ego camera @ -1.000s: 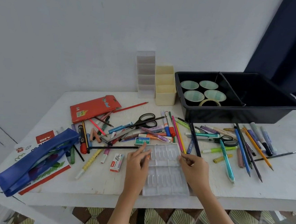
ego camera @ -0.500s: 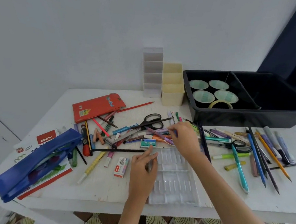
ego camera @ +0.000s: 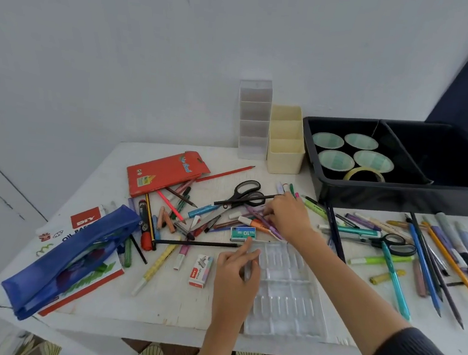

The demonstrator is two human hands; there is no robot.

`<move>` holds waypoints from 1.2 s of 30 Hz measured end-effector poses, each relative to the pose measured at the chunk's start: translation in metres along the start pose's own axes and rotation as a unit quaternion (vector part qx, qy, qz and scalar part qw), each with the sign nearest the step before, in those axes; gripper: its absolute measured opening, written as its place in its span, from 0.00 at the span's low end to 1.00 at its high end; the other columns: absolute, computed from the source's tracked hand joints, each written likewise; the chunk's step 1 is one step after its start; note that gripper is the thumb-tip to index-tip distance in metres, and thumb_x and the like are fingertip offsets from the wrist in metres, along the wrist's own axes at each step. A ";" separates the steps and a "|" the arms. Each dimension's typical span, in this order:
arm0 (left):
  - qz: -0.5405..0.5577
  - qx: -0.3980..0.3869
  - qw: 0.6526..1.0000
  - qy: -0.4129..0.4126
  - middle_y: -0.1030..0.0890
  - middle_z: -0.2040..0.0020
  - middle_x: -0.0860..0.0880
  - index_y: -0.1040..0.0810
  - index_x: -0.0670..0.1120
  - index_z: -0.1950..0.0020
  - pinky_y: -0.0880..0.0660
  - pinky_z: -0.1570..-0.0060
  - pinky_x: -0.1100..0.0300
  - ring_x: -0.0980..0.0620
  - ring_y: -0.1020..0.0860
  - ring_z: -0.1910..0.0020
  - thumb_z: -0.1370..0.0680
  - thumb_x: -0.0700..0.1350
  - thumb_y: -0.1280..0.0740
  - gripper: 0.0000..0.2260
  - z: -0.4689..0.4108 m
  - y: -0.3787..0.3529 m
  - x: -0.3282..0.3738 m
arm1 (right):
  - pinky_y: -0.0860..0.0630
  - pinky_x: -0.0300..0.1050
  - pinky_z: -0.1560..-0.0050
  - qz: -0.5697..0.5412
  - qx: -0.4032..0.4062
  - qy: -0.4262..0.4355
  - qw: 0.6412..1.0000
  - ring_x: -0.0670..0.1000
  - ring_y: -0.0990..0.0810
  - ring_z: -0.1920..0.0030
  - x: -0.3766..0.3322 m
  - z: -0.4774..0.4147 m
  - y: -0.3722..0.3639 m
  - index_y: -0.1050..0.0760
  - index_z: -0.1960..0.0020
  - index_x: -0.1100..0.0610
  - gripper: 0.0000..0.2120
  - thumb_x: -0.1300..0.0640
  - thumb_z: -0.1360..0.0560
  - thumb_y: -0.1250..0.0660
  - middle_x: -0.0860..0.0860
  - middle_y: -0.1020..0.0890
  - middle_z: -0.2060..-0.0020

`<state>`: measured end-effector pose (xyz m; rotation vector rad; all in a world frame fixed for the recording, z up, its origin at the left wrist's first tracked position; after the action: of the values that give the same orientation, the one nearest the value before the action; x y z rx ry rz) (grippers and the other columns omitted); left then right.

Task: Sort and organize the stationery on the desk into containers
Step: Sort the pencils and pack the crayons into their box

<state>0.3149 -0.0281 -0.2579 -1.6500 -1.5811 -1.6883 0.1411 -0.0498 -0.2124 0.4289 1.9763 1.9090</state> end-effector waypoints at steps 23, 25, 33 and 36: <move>-0.011 -0.007 1.000 0.002 0.29 0.37 0.64 0.20 0.48 0.41 0.37 0.55 0.79 0.56 0.31 0.48 0.23 0.42 0.34 0.12 0.002 0.001 0.002 | 0.25 0.36 0.63 -0.403 0.093 -0.162 0.896 0.49 0.24 0.67 0.036 0.129 0.004 0.27 0.35 0.52 0.23 0.63 0.28 0.30 0.55 0.20 0.66; -0.014 -0.010 1.000 0.003 0.29 0.37 0.63 0.20 0.48 0.41 0.36 0.55 0.79 0.56 0.31 0.48 0.23 0.42 0.34 0.11 0.002 0.001 0.001 | 0.26 0.37 0.62 -0.367 0.106 -0.153 0.911 0.46 0.25 0.67 0.033 0.132 0.002 0.28 0.34 0.53 0.23 0.62 0.28 0.30 0.53 0.21 0.65; -0.008 -0.009 1.000 -0.001 0.28 0.37 0.63 0.19 0.47 0.42 0.37 0.55 0.81 0.51 0.28 0.50 0.23 0.41 0.34 0.11 0.003 0.001 0.000 | 0.25 0.39 0.54 -0.297 0.144 -0.145 0.933 0.48 0.25 0.59 0.025 0.139 -0.009 0.22 0.41 0.59 0.13 0.58 0.24 0.33 0.51 0.25 0.53; -0.012 -0.009 1.000 -0.003 0.27 0.36 0.61 0.18 0.47 0.43 0.37 0.55 0.80 0.49 0.26 0.53 0.23 0.41 0.34 0.10 0.002 0.000 -0.002 | 0.24 0.42 0.55 -0.269 0.167 -0.134 0.939 0.49 0.26 0.58 0.019 0.146 -0.019 0.20 0.48 0.63 0.10 0.58 0.23 0.35 0.50 0.29 0.56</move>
<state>0.3164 -0.0271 -0.2605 -1.6538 -1.5988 -1.7155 0.1910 0.0877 -0.2353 0.1869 1.9722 1.1248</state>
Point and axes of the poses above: each hand's wrist, its own z-axis away from the middle knuckle, its own y-axis out of the back of the hand, x = y × z, the point moved 3 cm from there along -z, towards the middle knuckle
